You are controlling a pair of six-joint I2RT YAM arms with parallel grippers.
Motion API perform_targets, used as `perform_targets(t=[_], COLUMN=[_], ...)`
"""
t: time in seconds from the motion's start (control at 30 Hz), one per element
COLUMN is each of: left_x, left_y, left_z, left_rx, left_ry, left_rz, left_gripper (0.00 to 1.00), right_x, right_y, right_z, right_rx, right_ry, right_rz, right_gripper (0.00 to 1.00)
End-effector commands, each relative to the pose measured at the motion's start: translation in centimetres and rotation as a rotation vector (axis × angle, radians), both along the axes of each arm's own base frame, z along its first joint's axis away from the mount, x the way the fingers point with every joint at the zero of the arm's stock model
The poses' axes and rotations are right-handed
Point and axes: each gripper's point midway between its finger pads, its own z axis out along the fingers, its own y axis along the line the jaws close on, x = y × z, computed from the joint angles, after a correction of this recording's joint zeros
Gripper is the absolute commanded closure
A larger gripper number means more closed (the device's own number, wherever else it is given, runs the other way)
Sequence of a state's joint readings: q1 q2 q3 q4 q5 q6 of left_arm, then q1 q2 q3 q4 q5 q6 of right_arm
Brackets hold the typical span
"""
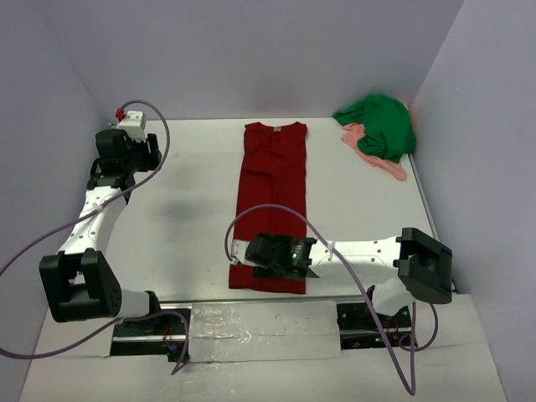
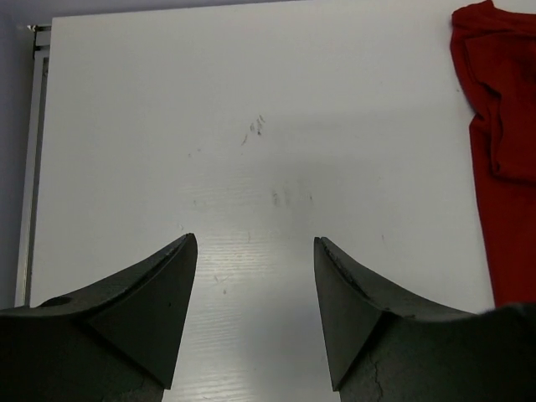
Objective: Fold and stack the t-shirts
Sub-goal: Fold the tshirt
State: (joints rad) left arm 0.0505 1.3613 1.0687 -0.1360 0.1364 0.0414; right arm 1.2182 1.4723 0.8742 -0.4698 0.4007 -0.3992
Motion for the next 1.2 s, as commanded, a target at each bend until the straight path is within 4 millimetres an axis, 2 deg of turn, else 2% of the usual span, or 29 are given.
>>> perform_targets(t=[0.0, 0.07, 0.23, 0.4, 0.53, 0.87, 1.13, 1.17], left_x=[0.2, -0.1, -0.9, -0.8, -0.7, -0.7, -1.0, -1.1], left_y=[0.4, 0.5, 1.4, 2.1, 2.3, 2.2, 1.9, 1.9], left_z=[1.5, 0.3, -2.2, -2.1, -2.6, -2.8, -2.1, -2.0], left_rx=[-0.002, -0.006, -0.001, -0.016, -0.019, -0.026, -0.03, -0.028], left_ry=[-0.089, -0.075, -0.032, -0.053, -0.041, -0.036, -0.053, -0.058], left_rz=[-0.027, -0.037, -0.03, -0.023, -0.023, -0.032, -0.048, -0.049], left_gripper=[0.33, 0.33, 0.33, 0.32, 0.32, 0.31, 0.31, 0.31], right_x=[-1.6, -2.8, -5.7, -8.7, -9.9, -10.9, -10.4, -9.9], right_y=[1.2, 2.3, 2.9, 3.4, 4.3, 5.6, 6.5, 6.5], right_z=[0.1, 0.3, -0.1, -1.3, -1.5, -2.7, -4.3, -4.6], right_rx=[0.016, 0.039, 0.042, 0.046, 0.08, 0.103, 0.066, 0.052], right_ry=[0.001, 0.047, 0.154, 0.309, 0.377, 0.424, 0.419, 0.392], right_rz=[0.032, 0.064, 0.116, 0.171, 0.194, 0.214, 0.192, 0.186], right_gripper=[0.27, 0.27, 0.28, 0.29, 0.3, 0.32, 0.34, 0.35])
